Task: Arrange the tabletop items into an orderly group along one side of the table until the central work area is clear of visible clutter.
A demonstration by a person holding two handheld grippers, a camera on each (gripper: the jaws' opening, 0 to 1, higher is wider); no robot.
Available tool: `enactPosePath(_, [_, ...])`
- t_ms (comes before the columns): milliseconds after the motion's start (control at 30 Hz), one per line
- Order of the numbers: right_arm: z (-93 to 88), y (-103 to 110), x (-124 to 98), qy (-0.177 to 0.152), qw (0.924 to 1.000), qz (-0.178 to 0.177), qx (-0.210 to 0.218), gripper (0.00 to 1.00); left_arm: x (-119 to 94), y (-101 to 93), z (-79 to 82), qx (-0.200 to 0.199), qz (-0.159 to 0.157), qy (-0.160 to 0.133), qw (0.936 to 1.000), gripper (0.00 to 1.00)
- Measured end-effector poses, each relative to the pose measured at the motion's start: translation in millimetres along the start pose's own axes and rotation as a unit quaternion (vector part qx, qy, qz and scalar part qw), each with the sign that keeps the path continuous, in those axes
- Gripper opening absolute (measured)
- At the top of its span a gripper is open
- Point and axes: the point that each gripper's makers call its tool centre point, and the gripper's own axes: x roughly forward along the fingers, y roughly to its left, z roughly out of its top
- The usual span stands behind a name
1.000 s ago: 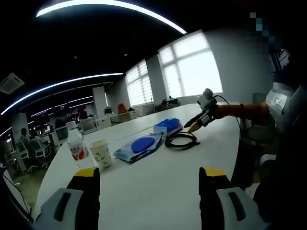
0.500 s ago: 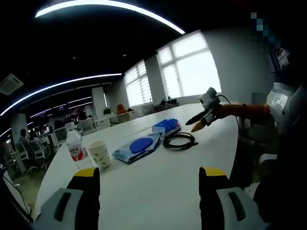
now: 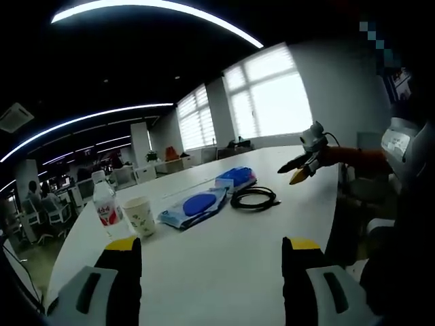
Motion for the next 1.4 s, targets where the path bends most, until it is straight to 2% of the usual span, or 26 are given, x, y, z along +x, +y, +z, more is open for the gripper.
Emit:
enactPosePath(567, [-39.3, 2.6, -42.8, 0.024, 0.9993, -0.028, -0.006, 0.97, -7.6, -0.8, -1.7, -0.009, 0.004, -0.004, 0.9999, 0.84])
enactPosePath(667, [-40.8, 6.2, -50.4, 0.02, 0.9994, -0.028, -0.002, 0.97, -9.5, -2.9, -3.9, -0.008, 0.004, -0.002, 1.0, 0.85])
enactPosePath(867, [-53.6, 10.7, -58.2, 0.04, 0.998, -0.042, -0.025, 0.95, -13.2, -2.6, -10.2, -0.016, 0.014, 0.004, 0.9998, 0.85])
enactPosePath(1033, [-53.0, 13.2, -62.1, 0.033, 0.9982, -0.043, -0.024, 0.95, -20.2, -3.6, -10.2, -0.021, 0.024, -0.009, 0.9995, 0.85])
enactPosePath(1400, [-56.4, 9.8, -68.9, 0.037, 0.9976, -0.055, -0.021, 0.92, -24.0, -4.7, -16.8, -0.016, 0.028, 0.008, 0.9994, 0.85])
